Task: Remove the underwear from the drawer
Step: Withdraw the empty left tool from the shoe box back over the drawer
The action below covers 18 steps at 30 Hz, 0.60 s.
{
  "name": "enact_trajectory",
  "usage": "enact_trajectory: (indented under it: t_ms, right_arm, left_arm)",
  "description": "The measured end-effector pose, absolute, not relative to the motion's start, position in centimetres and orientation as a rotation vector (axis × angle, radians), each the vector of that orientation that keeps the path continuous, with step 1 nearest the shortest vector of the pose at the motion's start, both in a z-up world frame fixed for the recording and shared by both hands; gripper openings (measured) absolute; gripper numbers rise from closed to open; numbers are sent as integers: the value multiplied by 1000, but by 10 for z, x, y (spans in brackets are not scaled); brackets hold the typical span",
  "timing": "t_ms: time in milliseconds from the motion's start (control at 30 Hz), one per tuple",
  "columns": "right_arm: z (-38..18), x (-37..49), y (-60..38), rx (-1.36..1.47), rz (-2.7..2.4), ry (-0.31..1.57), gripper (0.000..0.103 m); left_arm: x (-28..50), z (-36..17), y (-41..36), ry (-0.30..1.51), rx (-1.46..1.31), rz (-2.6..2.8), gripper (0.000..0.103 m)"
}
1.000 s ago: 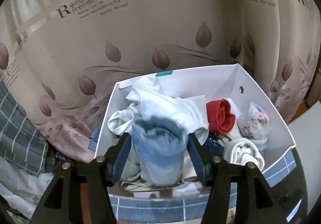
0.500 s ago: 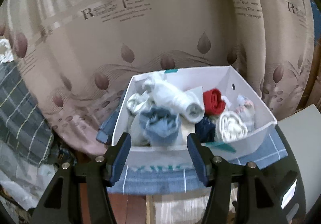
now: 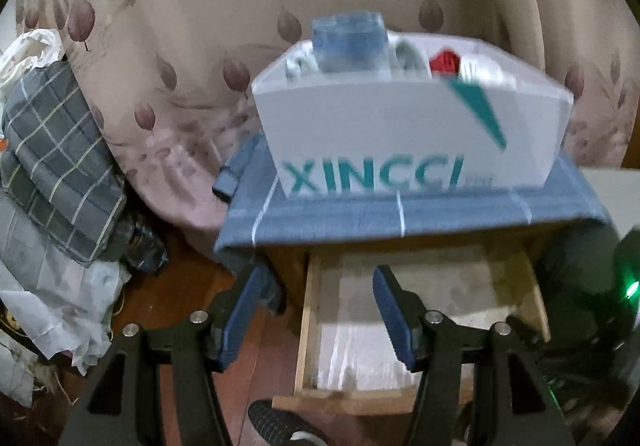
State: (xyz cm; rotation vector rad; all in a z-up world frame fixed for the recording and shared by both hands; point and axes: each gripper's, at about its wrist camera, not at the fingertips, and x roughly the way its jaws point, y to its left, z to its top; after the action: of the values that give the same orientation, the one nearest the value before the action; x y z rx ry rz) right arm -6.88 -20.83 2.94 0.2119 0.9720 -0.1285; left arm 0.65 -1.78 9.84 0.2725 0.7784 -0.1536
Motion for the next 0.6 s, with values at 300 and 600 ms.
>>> enact_trajectory:
  t_ms: [300,600]
  right_arm:
    - [34,-81,-190,175,-133,963,98]
    - [30,-91,-169,112,-129,962,99]
  left_arm:
    - [-4,51,-7,857,207,-130,60]
    - [-8,21,3,891,197,-115,60]
